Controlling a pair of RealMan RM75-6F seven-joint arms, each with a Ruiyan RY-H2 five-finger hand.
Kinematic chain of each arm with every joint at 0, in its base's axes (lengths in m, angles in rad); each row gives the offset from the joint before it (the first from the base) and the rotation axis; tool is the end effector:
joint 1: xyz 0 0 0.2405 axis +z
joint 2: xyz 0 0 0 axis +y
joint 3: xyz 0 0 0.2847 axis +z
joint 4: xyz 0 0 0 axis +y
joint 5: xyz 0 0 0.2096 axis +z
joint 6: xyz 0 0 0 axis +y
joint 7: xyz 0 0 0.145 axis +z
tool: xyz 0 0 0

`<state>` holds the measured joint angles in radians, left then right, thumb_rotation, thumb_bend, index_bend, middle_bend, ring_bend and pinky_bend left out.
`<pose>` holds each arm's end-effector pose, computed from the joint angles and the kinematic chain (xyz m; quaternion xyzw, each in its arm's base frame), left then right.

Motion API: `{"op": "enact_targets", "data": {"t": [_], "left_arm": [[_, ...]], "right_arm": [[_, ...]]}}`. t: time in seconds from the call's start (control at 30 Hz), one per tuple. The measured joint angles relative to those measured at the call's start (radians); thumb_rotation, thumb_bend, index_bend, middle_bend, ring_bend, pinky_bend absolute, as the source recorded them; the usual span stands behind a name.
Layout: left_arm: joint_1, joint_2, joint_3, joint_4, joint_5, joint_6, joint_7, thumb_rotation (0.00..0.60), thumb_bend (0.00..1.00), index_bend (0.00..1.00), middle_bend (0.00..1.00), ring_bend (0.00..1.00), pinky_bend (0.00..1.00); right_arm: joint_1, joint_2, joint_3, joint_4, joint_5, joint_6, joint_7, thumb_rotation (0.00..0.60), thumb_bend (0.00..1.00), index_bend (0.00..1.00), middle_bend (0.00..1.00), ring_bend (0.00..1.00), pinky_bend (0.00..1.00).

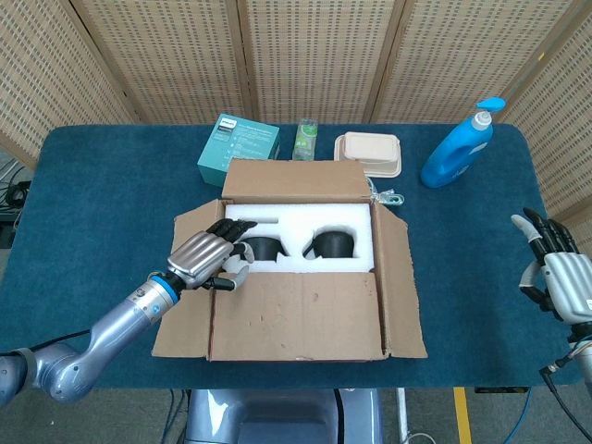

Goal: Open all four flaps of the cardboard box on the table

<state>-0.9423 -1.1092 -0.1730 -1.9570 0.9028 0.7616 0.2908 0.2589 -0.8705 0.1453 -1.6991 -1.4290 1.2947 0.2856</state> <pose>-0.0889 0.3461 0.0746 -0.7946 -0.4076 -0.3370 0.2983 -0.2985 -0.2578 0.2425 0.5932 -0.4148 0.4430 0.5290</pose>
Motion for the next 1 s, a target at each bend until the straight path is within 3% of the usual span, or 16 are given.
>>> {"op": "enact_targets", "data": {"t": [0.57,0.77,1.0], "left_arm": [[-0.049,0.003,0.050,-0.036,-0.032,-0.028,0.031,0.170,0.54,0.37,0.00,0.00,0.00],[-0.042,0.035,0.031,-0.066,-0.026,-0.031,-0.032,0.169,0.54,0.37,0.00,0.00,0.00],[-0.007,0.118,-0.022,-0.124,0.031,-0.067,-0.200,0.167,0.56,0.37,0.00,0.00,0.00]], "right_arm": [[-0.010,-0.005,-0.002,0.022,0.002,0.005,0.026,0.600,1.00,0.01,0.01,0.00,0.00],[-0.010,-0.005,0.000,0.024,0.002,0.006,0.030,0.600,1.00,0.01,0.01,0.00,0.00],[-0.006,-0.005,0.003,0.022,0.002,0.003,0.027,0.600,1.00,0.01,0.01,0.00,0.00]]}}
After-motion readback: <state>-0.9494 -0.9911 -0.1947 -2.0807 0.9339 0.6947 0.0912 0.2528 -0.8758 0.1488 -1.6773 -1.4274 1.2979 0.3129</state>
